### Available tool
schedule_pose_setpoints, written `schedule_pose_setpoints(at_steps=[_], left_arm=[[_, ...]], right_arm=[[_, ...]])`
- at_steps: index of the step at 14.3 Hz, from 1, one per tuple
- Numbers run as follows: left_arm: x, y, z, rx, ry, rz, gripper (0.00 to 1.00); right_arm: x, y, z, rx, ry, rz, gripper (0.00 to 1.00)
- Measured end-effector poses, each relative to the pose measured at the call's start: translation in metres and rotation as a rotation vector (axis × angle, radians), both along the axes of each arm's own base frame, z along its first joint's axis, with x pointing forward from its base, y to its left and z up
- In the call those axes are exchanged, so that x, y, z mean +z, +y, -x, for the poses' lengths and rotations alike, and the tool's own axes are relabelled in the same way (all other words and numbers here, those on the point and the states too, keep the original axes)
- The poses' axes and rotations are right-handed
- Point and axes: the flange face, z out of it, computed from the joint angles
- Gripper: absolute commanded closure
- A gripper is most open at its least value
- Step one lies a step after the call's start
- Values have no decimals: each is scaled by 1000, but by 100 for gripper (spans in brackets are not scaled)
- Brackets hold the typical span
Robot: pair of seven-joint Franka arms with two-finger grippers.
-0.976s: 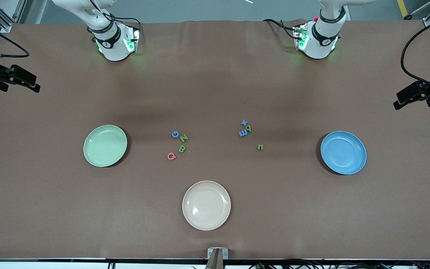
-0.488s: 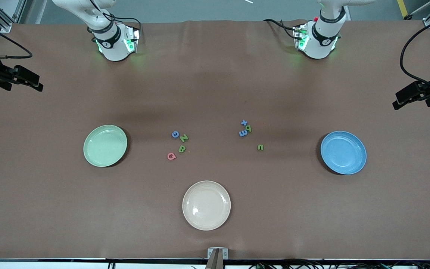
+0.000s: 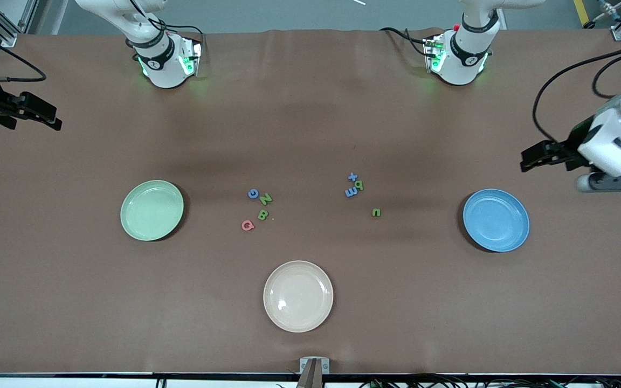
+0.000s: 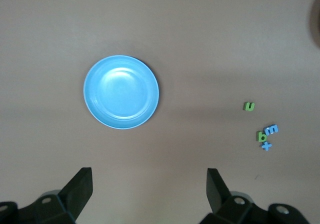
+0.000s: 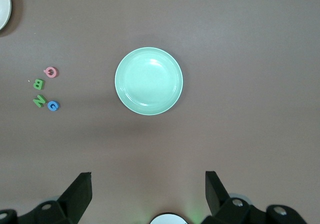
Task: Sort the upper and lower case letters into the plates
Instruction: 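Move both grippers out from rest toward the foam letters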
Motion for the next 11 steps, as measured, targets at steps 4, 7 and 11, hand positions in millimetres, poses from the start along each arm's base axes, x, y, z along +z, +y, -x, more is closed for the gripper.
schedule_pose_setpoints(at_steps=[4,7,11], left_arm=[[-42,4,-16,-2,66,-5,0],[-54,0,-21,-15,75,-5,1],[-87,-35,-33,2,78,20,2]], right_arm=[[5,0,-1,1,-16,0,0],[2,-1,-6,2,-26,1,0],[-55,-3,-51,-2,-9,4,0]])
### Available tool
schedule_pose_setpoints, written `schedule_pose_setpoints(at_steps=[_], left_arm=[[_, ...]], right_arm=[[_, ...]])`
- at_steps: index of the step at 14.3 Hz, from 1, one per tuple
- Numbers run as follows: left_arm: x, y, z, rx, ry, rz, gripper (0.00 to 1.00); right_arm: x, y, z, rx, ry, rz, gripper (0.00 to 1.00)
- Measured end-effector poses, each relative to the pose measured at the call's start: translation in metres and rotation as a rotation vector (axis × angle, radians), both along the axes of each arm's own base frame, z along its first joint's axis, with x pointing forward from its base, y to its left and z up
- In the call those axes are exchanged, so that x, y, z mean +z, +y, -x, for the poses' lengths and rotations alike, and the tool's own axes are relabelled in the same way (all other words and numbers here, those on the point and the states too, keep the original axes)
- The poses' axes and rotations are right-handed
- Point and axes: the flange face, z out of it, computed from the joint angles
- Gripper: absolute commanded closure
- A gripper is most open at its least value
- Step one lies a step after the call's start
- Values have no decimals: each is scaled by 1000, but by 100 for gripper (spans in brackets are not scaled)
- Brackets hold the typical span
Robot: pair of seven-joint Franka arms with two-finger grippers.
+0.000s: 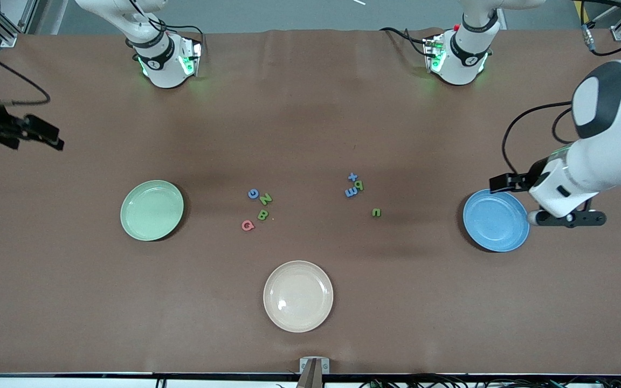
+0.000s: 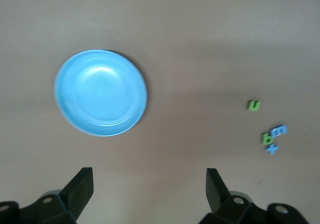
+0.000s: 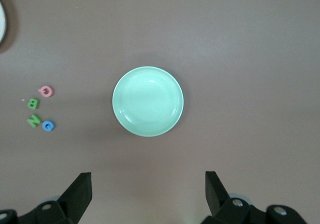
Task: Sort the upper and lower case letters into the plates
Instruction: 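Move both grippers out from rest toward the foam letters, then grasp the green u with the left gripper while the right gripper grasps pink Q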
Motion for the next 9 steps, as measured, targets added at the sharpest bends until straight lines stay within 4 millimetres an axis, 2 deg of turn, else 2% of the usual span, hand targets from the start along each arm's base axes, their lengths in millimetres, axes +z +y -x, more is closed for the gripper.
schedule_pose_setpoints(at_steps=[2,4,7,9], left_arm=[[-25,-35,-7,51,-10,0,2],[-62,-82,-12,112,-24,-12,2],[-130,-155,-7,128,-30,-26,2],[-165,-190,-1,98,-46,-22,2]], right_arm=[[-59,1,-31,6,55,0,0],[-98,18,-53,13,71,-20,0],[-137,69,-71,-104,68,-46,0],[-166,110,-77,-199,78,-50,0]])
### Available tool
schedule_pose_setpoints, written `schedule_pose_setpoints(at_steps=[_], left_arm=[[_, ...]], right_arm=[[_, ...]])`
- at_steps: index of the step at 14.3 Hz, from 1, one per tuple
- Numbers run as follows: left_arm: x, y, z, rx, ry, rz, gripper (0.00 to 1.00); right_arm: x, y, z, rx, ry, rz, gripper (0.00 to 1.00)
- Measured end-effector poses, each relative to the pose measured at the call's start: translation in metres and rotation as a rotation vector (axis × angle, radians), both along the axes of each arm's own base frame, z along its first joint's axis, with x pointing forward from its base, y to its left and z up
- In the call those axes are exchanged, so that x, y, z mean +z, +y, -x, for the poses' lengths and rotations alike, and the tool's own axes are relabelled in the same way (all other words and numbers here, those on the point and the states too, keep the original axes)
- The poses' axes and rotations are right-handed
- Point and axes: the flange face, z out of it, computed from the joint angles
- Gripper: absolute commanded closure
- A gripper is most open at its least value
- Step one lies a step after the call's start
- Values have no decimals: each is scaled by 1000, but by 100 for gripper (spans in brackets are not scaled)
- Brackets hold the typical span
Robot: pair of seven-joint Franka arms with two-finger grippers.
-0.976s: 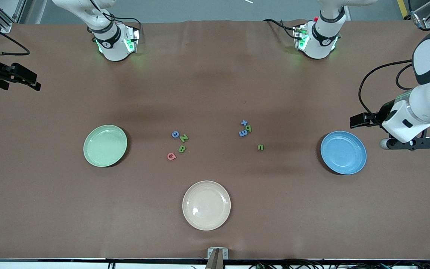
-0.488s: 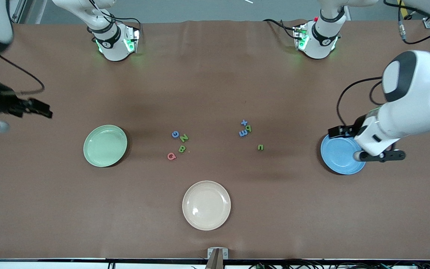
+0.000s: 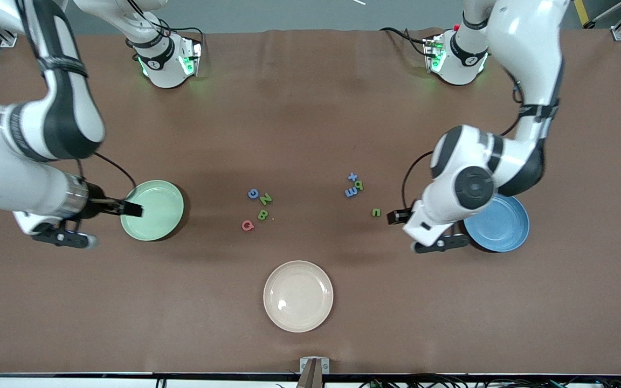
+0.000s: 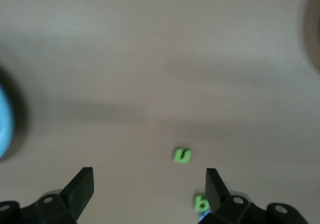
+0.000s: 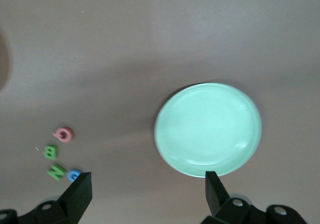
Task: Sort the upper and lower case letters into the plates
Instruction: 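Grasp the green u with the left gripper while the right gripper grasps pink Q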
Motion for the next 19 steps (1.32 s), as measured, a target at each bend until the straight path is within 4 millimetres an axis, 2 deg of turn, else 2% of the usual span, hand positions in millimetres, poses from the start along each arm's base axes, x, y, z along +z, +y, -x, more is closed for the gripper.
schedule_pose_setpoints(at_steps=[3,5,6,8,10,13,17,19], left_arm=[[-38,-30,10,-49,-1,-16,3],[-55,-34,14,-96,-5,-69,4],[-61,-37,16,-116,-6,-88,5],[-68,-44,19,-134,-11,-94,5],[-71,-52,23,-147,-16,-91,7],[-77,-57,28,-157,-21,-89,7],[-108,-56,45,-165,-62,-63,6],[-114,-53,52,-166,-58,-63,7]], right_arm=[[-38,74,-2,-131,-19,20,0],[-70,114,-1,-175,-39,28,0],[-88,128,-1,-191,-46,31,0],[-125,146,1,-207,-42,46,0],[-152,155,3,-219,-46,66,0],[-172,170,7,-245,-54,89,1],[-194,202,20,-271,-93,134,4],[-208,211,25,-272,-107,129,6]])
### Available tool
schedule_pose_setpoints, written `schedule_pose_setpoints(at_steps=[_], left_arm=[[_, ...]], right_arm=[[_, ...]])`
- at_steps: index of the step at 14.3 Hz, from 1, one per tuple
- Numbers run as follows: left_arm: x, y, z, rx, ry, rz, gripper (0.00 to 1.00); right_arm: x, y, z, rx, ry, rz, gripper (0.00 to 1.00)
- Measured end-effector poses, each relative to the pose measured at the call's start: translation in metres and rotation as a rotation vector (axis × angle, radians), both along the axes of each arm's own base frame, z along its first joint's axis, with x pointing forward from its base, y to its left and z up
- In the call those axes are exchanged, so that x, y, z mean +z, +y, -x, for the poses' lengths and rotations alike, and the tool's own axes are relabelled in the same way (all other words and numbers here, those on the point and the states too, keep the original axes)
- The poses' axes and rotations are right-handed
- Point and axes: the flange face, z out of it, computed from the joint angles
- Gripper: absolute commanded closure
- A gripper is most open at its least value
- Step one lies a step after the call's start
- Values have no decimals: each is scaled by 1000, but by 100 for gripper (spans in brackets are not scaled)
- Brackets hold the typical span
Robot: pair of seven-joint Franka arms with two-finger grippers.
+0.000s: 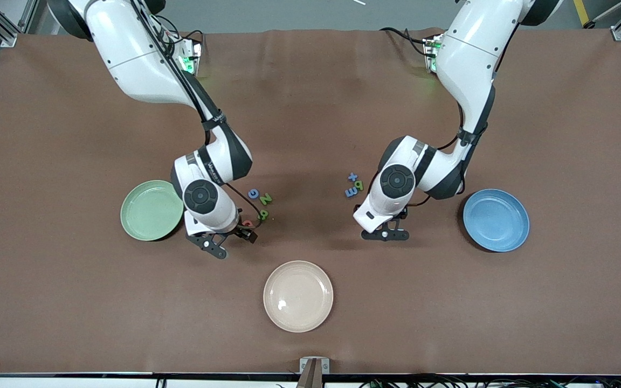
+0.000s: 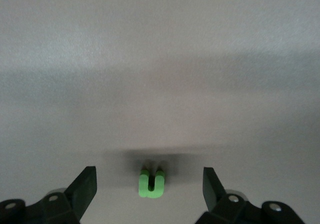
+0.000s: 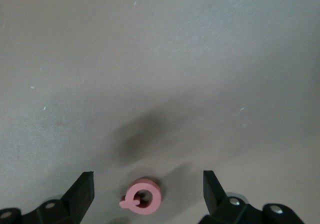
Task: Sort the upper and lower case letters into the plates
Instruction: 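Grasp the green u with the left gripper while the right gripper grasps pink Q, then carry the u to the blue plate while the right gripper carries Q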
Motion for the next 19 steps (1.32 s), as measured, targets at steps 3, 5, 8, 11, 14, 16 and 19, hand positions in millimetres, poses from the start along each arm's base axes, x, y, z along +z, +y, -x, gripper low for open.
schedule_pose_setpoints(at_steps=[3,5,8,11,14,16,19], left_arm=[[-2,-1,9,-7,14,-1,14],[-1,-1,12,-10,17,-2,18],[-5,0,15,-10,20,-3,20],[-12,2,18,-9,-2,11,21],[-15,3,20,-9,-3,12,34],[-15,3,20,-9,-3,12,41],[-16,4,20,-9,-2,11,54]], right_arm=[[-20,2,5,-5,-27,-12,8],[-26,2,10,-14,-31,-14,10],[-25,13,16,-32,-32,-14,13],[-25,27,23,-44,-32,-14,22],[-23,31,25,-43,-32,-14,22],[-23,31,25,-42,-32,-14,31],[-21,30,24,-32,-34,-14,36]])
